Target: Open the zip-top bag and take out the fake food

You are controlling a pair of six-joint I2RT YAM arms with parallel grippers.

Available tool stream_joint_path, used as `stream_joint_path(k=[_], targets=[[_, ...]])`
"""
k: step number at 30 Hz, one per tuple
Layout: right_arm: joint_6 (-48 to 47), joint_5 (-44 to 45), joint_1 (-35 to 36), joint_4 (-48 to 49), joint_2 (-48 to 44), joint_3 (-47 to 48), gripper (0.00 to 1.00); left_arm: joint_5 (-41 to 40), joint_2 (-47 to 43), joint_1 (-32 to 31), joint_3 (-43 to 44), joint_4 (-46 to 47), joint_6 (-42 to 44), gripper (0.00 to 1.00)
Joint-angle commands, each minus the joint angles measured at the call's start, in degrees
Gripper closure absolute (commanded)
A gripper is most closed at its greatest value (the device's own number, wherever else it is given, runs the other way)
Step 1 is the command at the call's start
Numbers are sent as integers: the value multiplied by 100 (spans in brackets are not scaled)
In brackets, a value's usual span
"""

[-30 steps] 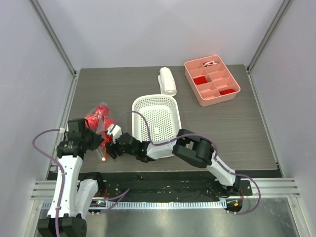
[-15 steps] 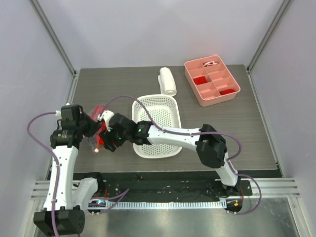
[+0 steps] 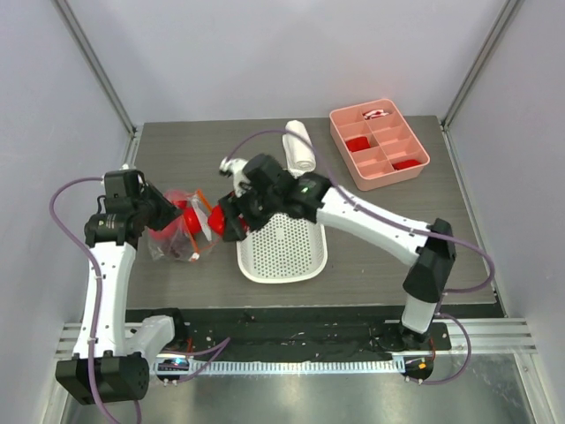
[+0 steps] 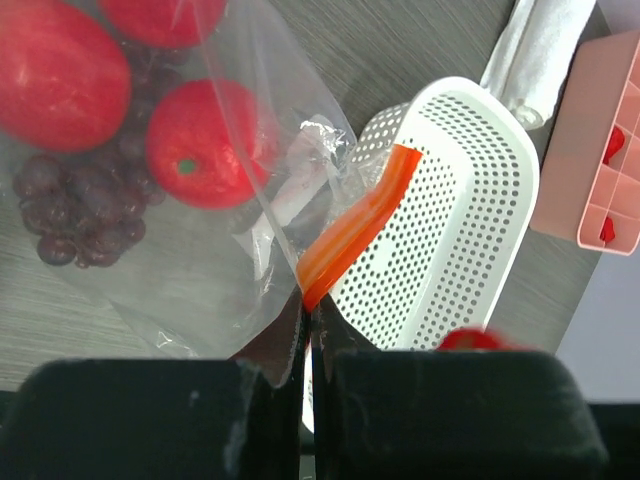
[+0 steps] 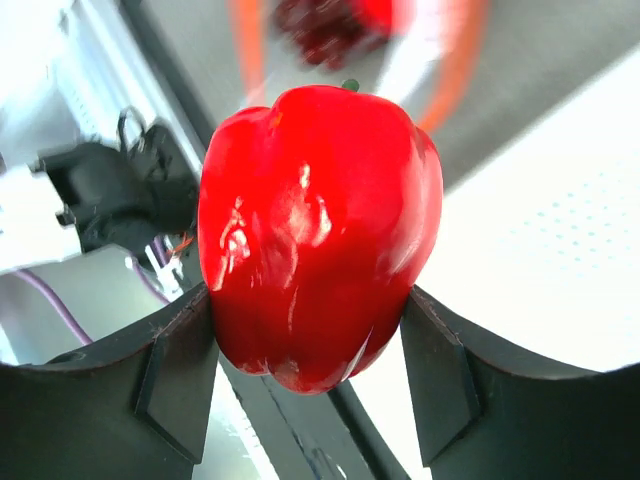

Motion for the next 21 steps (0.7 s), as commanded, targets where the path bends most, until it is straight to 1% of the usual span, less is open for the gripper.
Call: stream_joint_path(k=[1, 4, 6, 10, 12, 14, 16, 19, 20, 21], targets=[[240, -265, -878, -515, -614, -90, 99, 539, 98, -16, 434, -236, 367, 100], [214, -511, -1344, -569, -536, -257, 99, 523, 134, -16, 592, -701, 358, 100], [170, -433, -1503, -560, -378, -293, 96, 357, 108, -8, 697, -991, 385, 100], [-32, 111, -1609, -568, 61, -188, 90, -66, 2, -25, 917, -1308, 569, 100], [-15, 130, -1670, -621, 342, -170, 89, -206, 46, -16, 1092, -1553, 666, 100], [108, 69, -1767, -612, 475, -205, 87, -443, 98, -16, 1242, -1809, 570, 100], [152, 68, -1785, -499, 589, -257, 79, -698, 178, -16, 1496, -2098, 508, 100], [187, 261, -1794, -437, 721, -153, 60, -796, 301, -16, 1813, -2319, 464, 100], [179, 392, -1785, -445, 748, -135, 46, -770, 336, -16, 1866, -2337, 438, 100], [196, 454, -1785, -454, 757, -117, 38, -735, 423, -16, 1919, -2372, 411, 100]])
